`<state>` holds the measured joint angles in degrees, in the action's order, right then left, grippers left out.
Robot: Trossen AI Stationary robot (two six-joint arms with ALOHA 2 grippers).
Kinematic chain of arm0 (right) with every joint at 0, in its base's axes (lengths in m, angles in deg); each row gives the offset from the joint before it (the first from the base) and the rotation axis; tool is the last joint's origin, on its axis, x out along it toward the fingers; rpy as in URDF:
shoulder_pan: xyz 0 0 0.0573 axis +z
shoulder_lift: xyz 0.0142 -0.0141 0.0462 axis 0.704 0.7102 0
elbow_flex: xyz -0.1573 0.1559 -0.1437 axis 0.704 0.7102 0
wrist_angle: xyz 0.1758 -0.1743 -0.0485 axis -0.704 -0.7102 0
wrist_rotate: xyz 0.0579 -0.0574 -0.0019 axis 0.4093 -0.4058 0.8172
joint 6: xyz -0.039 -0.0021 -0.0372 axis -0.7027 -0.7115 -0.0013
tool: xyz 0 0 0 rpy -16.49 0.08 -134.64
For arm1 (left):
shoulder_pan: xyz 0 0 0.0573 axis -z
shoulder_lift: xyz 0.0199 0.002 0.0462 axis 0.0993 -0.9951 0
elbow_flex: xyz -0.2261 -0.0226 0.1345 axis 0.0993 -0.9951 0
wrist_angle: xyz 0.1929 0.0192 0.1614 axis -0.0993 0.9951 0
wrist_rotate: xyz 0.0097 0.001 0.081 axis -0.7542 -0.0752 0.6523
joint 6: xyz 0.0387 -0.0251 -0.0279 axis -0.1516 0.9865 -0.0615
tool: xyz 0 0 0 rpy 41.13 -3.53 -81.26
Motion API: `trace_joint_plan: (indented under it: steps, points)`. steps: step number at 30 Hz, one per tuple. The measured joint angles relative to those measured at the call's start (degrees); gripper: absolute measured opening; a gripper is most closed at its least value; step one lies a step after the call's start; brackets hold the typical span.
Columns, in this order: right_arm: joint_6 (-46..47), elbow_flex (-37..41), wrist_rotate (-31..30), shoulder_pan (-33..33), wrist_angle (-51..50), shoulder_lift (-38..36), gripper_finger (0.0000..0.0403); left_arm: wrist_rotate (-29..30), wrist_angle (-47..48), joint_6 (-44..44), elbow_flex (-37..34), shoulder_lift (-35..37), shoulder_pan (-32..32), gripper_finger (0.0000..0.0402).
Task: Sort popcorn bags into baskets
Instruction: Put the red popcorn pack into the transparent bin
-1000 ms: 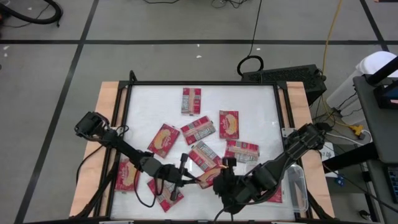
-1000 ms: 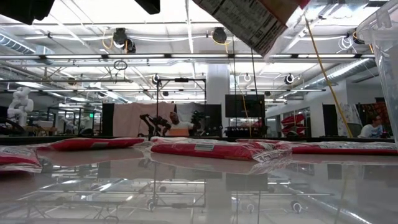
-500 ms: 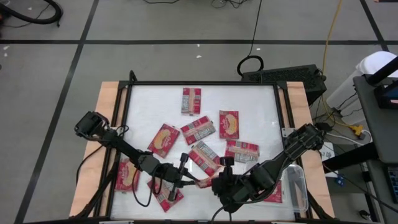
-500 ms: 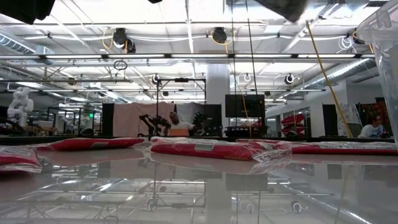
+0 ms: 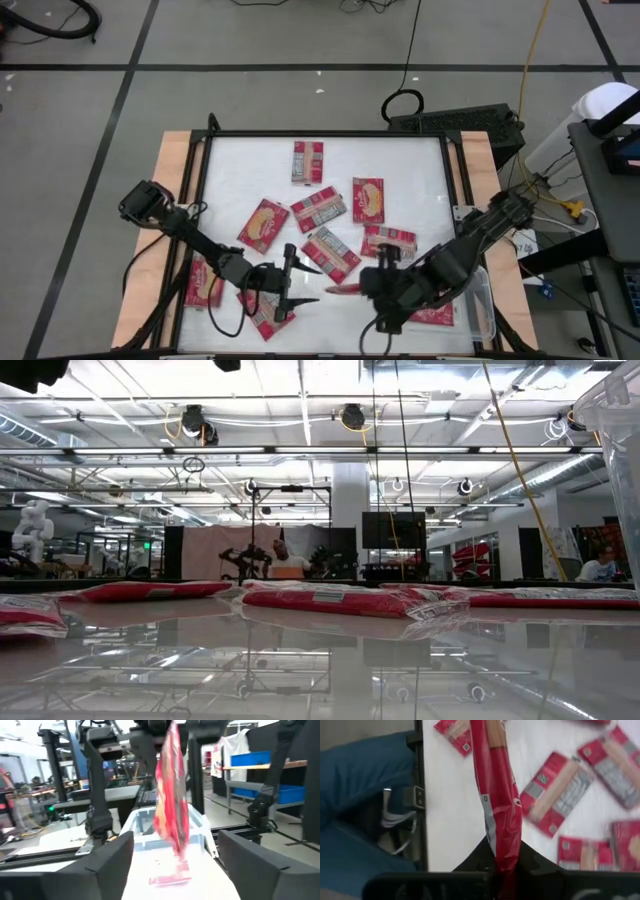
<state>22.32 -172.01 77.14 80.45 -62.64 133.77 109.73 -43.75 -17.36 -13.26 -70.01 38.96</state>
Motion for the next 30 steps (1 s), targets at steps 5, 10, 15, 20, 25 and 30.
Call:
trace_joint_plan:
  steps: [5,10,15,20,25,30]
  points:
    - [5.5,0.01,4.55,0.0,-6.57,-4.65,0.001,2.72,2.38,1.51,0.0,0.0,0.3,0.0317]
    - [12.59,0.0,8.14,0.0,-11.75,-10.2,0.001,2.8,5.96,4.74,0.0,-0.02,0.3,0.0293]
    - [16.96,0.08,10.01,2.3,-17.37,-13.23,0.001,2.87,9.49,7.02,-0.02,-0.02,0.18,0.0259]
    - [20.85,2.53,9.69,5.97,-17.06,-13.96,0.001,2.86,11.54,8.61,-0.02,-0.02,0.15,0.0232]
    - [25.96,9.56,11.51,8.69,-17.07,-13.86,0.001,2.86,11.66,8.74,-0.02,-0.02,0.15,0.0215]
    - [31.23,17.78,15.49,10.87,-17.08,-13.86,0.001,2.86,11.97,8.56,-0.02,-0.02,0.15,0.0204]
